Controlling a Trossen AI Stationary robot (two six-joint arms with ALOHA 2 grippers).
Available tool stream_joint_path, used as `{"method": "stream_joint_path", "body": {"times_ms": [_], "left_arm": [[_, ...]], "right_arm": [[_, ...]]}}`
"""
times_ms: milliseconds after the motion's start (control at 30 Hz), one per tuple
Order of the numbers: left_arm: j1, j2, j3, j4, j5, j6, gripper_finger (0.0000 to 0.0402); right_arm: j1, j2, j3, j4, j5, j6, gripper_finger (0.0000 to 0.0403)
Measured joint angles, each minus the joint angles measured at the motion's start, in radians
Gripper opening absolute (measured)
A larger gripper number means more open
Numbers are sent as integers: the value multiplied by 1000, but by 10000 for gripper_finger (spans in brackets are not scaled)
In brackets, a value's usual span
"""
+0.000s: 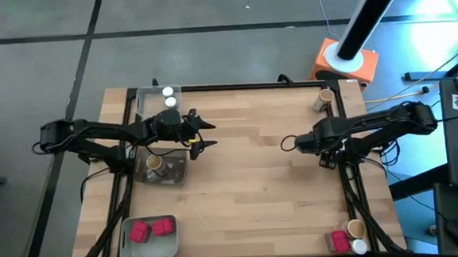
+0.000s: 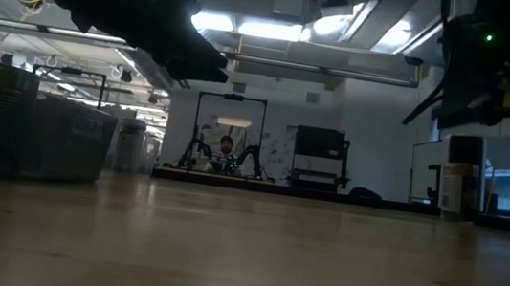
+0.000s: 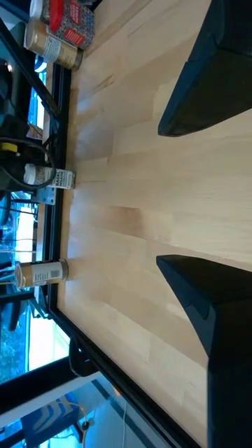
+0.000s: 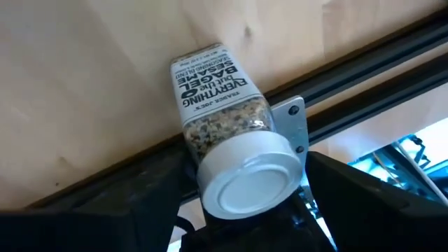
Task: Sort spices by type
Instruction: Put the top white spice bottle into the transparent bin
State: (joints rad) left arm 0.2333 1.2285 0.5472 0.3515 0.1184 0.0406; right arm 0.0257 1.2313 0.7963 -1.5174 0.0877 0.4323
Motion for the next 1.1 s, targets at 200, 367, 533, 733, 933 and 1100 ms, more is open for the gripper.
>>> {"method": "stream_joint_path", "body": {"times_ms": [200, 367, 533, 733, 933, 1100], "left_arm": [[0, 0, 0, -1, 0, 0, 274], [0, 0, 0, -1, 0, 0, 274], [0, 0, 0, -1, 0, 5, 274], [0, 0, 0, 0, 0, 2, 274], [-7, 0, 0, 6, 0, -29, 274], [-40, 27, 1, 90, -2, -59, 274]], "right_arm": [[0, 38, 0, 4, -5, -23, 256], [0, 42, 4, 1, -12, -48, 208], [0, 43, 56, 53, -11, -48, 208], [0, 44, 184, 149, 0, -74, 208], [0, 49, 263, 329, 52, -151, 208], [0, 102, 308, 431, 103, -222, 208]]}}
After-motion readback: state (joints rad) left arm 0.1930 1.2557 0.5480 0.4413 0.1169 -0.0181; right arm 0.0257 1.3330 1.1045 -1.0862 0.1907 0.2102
